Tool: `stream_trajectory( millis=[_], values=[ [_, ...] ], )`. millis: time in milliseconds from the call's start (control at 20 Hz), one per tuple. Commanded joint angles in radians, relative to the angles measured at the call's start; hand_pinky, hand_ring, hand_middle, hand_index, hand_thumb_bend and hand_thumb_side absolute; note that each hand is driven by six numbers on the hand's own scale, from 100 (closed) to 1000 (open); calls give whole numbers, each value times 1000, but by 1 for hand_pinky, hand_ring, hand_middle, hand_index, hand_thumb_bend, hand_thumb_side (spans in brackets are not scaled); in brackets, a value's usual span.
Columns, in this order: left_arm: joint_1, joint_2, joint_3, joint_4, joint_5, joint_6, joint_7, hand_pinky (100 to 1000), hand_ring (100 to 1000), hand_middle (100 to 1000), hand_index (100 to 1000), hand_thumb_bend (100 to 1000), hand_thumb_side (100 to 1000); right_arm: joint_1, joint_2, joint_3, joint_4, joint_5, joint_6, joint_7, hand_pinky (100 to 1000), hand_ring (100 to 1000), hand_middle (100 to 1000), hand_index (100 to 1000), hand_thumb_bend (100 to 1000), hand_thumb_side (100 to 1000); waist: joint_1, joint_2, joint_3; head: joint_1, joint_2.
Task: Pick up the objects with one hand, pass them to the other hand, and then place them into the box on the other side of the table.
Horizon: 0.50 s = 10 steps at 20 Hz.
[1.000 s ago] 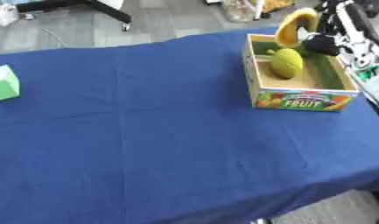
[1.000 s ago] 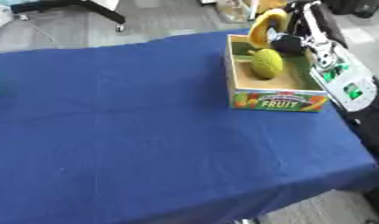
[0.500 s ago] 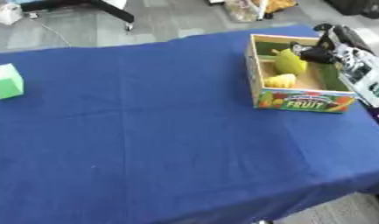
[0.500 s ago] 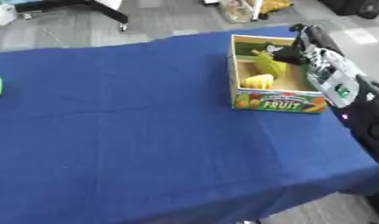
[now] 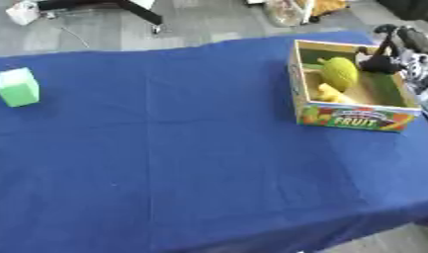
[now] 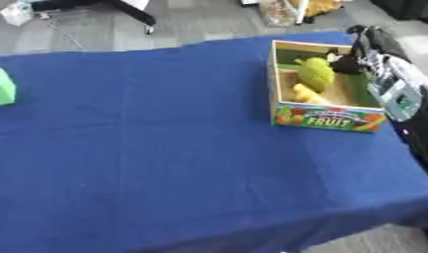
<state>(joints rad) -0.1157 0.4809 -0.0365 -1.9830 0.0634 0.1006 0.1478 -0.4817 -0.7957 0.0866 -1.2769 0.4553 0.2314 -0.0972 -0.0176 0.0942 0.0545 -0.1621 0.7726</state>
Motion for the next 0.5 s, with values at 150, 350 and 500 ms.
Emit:
stream_trajectory(
  millis=[150,350,500],
  values=[
    [-10,100,41,-17,-68,56,16,761,698,687,783,317,703,15,27,3,-136,-54,-77,-75,302,324,481,886,100,315,16,-3,-9,133,-3],
    [-22,189,55,-3,-128,115,10,769,708,705,802,343,651,48,99,39,-234,-70,-137,-136,317,331,478,882,100,308,27,-5,-21,225,-3],
    [-51,264,45,53,-175,162,-20,785,726,733,836,399,609,73,144,93,-310,-33,-184,-182,333,340,485,882,100,285,35,-7,-30,285,-3]
  ],
)
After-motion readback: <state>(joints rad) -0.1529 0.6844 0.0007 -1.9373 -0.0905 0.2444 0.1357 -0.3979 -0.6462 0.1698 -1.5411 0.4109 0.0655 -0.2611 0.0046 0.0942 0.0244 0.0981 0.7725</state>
